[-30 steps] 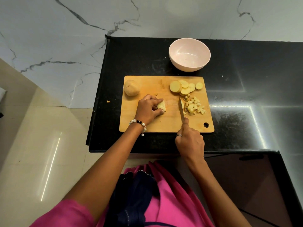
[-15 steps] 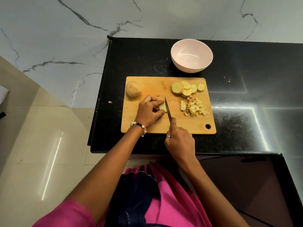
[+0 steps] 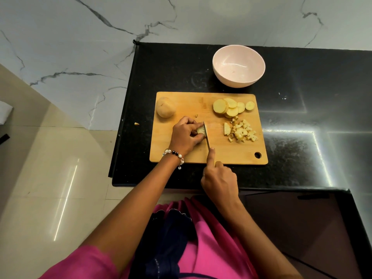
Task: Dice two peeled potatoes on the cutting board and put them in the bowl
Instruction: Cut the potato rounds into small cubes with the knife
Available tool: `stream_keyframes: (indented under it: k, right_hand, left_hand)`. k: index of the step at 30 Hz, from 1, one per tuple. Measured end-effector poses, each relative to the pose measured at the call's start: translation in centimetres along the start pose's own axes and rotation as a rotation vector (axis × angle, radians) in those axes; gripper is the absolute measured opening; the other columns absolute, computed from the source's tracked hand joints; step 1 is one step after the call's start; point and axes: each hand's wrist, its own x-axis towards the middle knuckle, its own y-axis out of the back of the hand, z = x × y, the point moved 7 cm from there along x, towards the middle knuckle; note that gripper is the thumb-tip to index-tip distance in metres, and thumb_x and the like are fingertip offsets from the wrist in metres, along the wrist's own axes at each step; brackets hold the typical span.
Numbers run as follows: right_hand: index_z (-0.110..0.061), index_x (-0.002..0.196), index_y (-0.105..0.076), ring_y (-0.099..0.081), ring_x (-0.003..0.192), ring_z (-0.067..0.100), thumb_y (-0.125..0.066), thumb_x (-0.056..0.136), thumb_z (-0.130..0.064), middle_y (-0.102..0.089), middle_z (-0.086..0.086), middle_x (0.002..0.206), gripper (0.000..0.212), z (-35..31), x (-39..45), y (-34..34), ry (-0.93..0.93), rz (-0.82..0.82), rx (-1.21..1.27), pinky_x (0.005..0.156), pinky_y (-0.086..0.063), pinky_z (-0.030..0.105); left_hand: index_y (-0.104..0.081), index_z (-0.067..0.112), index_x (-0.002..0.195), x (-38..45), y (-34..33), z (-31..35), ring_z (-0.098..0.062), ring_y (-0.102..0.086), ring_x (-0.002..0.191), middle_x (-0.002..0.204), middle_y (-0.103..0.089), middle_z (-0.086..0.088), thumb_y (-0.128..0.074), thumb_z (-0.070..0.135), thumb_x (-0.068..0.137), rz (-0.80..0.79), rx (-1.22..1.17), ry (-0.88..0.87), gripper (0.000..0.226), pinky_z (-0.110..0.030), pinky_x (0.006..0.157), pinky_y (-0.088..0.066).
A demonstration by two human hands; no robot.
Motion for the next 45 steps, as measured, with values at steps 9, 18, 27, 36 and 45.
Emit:
stream_keyframes:
  k: [9,18,27,36,45]
  right_hand:
    - [-0.001,0.148,-0.022,-0.060,0.072,0.038,-0.044,0.092,-0.011,-0.060,0.019,0.091,0.061,2.2,0.3,-0.1,-0.097,0.032,0.141,0.053,-0.033,0.036]
    - [-0.004,0.145,-0.032,-0.059,0.071,0.035,-0.040,0.095,-0.013,-0.066,0.014,0.079,0.051,4.4,0.7,2.0,-0.158,0.162,0.390,0.057,-0.029,0.032]
    - [-0.011,0.149,-0.021,-0.059,0.078,0.031,-0.033,0.098,-0.021,-0.063,0.012,0.092,0.054,0.8,1.1,1.2,-0.015,0.062,0.274,0.057,-0.031,0.033]
    - [-0.003,0.150,-0.006,-0.061,0.083,0.035,-0.031,0.095,-0.012,-0.060,0.018,0.104,0.061,-0.8,3.2,0.4,0.042,-0.043,0.052,0.058,-0.033,0.034]
    - [0.009,0.121,-0.058,-0.049,0.034,0.027,-0.077,0.052,-0.005,-0.054,0.013,0.054,0.072,-0.3,-0.9,-0.5,-0.006,0.045,0.030,0.028,-0.033,0.028]
  left_hand:
    - [-0.068,0.007,0.112,-0.1,0.1,-0.1,-0.007,-0.054,0.075,0.100,-0.057,-0.001,-0.078,0.010,0.073,0.000,-0.015,0.010,0.041,-0.006,0.073,-0.046]
    - [-0.063,0.012,0.122,-0.7,0.5,-0.3,-0.011,-0.060,0.082,0.101,-0.062,-0.004,-0.077,0.013,0.073,0.040,-0.057,-0.045,0.051,-0.020,0.080,-0.053]
    - [-0.063,0.012,0.122,-1.1,0.9,0.0,-0.007,-0.048,0.087,0.096,-0.072,0.000,-0.077,0.012,0.071,0.166,0.073,-0.086,0.053,-0.020,0.081,-0.037]
    - [-0.066,0.013,0.118,-0.7,0.9,-0.5,-0.018,-0.049,0.091,0.093,-0.074,0.002,-0.079,0.016,0.069,0.178,0.029,-0.039,0.052,-0.014,0.080,-0.035]
    - [-0.063,0.015,0.122,-1.0,0.8,-0.6,-0.015,-0.044,0.095,0.096,-0.073,0.002,-0.078,0.018,0.072,0.187,0.051,-0.036,0.052,-0.015,0.083,-0.033]
